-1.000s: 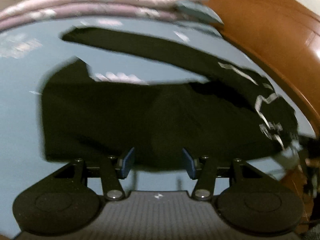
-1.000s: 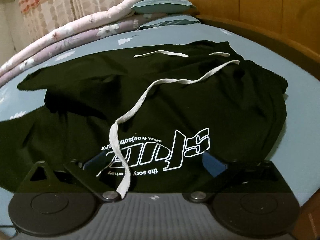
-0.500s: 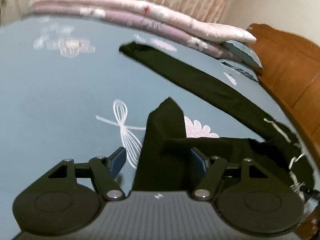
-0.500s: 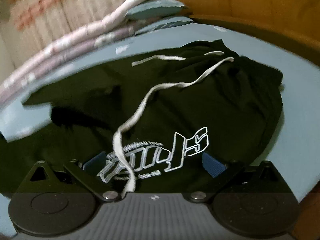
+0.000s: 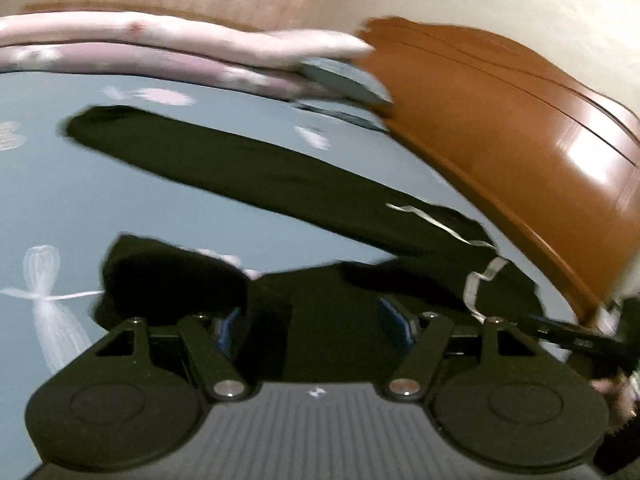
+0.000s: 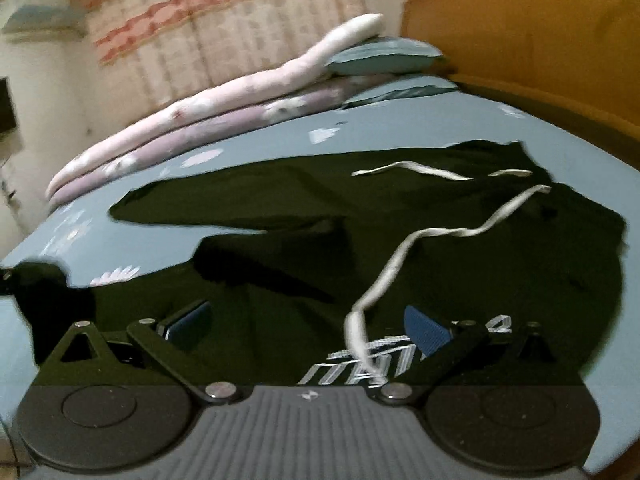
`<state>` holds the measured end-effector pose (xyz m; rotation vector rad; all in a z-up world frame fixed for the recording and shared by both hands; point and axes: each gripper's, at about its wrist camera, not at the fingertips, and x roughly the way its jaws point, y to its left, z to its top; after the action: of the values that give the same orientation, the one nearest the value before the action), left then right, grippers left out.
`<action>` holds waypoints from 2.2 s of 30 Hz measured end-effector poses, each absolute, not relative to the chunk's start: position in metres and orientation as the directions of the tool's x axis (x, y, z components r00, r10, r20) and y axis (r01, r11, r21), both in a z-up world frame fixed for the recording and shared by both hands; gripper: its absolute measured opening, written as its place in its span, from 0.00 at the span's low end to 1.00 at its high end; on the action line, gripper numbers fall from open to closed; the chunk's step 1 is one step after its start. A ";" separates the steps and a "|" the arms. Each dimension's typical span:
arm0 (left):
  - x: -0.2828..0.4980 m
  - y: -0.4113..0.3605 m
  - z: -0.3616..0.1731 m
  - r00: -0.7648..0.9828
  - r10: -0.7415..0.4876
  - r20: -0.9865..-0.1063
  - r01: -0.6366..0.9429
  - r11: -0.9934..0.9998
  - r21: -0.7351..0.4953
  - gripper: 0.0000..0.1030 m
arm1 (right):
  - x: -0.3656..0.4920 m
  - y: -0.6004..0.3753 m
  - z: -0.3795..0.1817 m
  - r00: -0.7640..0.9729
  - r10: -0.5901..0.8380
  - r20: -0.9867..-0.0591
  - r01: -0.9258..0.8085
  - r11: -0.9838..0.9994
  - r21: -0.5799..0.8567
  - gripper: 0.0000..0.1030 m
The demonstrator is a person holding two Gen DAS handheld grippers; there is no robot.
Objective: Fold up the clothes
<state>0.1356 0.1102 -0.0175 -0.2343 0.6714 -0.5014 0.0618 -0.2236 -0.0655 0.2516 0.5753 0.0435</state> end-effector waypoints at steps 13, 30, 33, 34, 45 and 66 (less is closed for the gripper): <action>0.143 0.041 -0.050 0.506 -0.586 -0.633 0.447 0.806 -0.389 0.67 | 0.073 -0.200 -0.099 0.733 0.145 -0.665 -0.019 0.981 0.193 1.00; 0.145 0.150 -0.047 0.720 -0.383 -0.579 0.133 0.894 -0.427 0.39 | 0.075 -0.193 -0.108 0.729 0.115 -0.675 -0.057 0.992 0.108 1.00; 0.161 0.145 -0.067 0.690 -0.401 -0.603 0.140 0.891 -0.432 0.40 | 0.075 -0.197 -0.101 0.743 0.145 -0.653 -0.056 0.986 0.155 1.00; 0.164 0.143 -0.072 0.681 -0.407 -0.609 0.154 0.893 -0.424 0.42 | 0.075 -0.197 -0.098 0.750 0.149 -0.644 -0.056 0.985 0.162 1.00; 0.145 0.133 -0.072 0.693 -0.460 -0.556 0.185 0.858 -0.479 0.42 | 0.098 -0.183 -0.087 0.763 0.146 -0.629 -0.084 0.988 0.128 1.00; 0.173 0.131 -0.076 0.665 -0.507 -0.549 0.235 0.839 -0.490 0.44 | 0.105 -0.180 -0.100 0.734 0.175 -0.657 -0.082 0.982 0.169 1.00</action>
<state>0.1732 0.1311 -0.0760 -0.3998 0.7319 -0.4314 0.1055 -0.1802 -0.1004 0.1321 0.7341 0.1416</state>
